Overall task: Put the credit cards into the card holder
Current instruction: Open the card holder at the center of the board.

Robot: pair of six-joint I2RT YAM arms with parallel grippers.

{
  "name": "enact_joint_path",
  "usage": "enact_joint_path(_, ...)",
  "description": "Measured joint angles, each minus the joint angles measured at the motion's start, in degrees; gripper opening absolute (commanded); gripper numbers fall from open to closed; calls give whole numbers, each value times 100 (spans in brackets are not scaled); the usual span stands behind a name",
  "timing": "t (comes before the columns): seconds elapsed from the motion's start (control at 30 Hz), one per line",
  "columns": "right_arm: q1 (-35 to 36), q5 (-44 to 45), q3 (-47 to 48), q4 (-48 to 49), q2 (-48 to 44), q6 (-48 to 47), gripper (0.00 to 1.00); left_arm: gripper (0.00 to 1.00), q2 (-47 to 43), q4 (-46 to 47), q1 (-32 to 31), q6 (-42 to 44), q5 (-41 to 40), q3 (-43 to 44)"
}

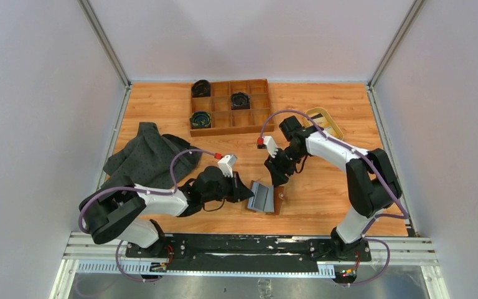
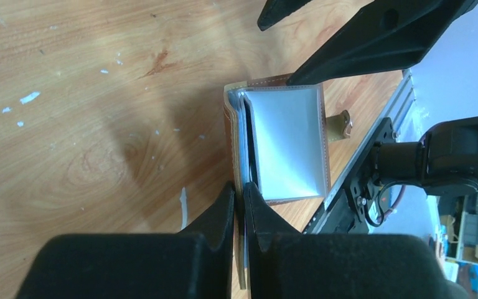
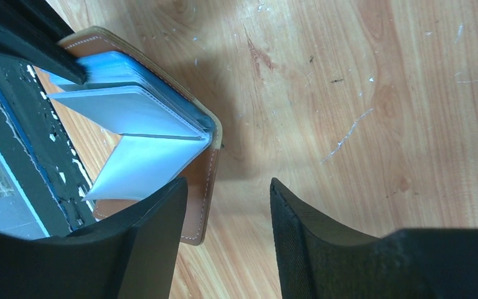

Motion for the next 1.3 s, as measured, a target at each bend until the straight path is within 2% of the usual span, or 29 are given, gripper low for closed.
enact_joint_path(0.17,-133,-114,4,-15,-173,0,63,2,-162,-761,2,402,59,431)
enact_joint_path(0.37,-483,-544,4,-76,-505,-2,67,1,-262,-2380,2,1327,-13,1537)
enact_joint_path(0.57,-811,-1137,4,-103,-903,-46,69,2,-201,-4216,-2,2371,-533,2863)
enact_joint_path(0.73,-920,-1652,4,-103,-1174,-109,70,4,94,-5222,-52,3034,-949,3692)
enact_joint_path(1.0,-925,-2247,-44,227,-1110,251,66,11,815,-5829,-186,3394,-1036,4037)
enact_joint_path(1.3,-925,-2356,-249,898,-238,1099,65,20,975,-5853,-186,3327,-848,4039)
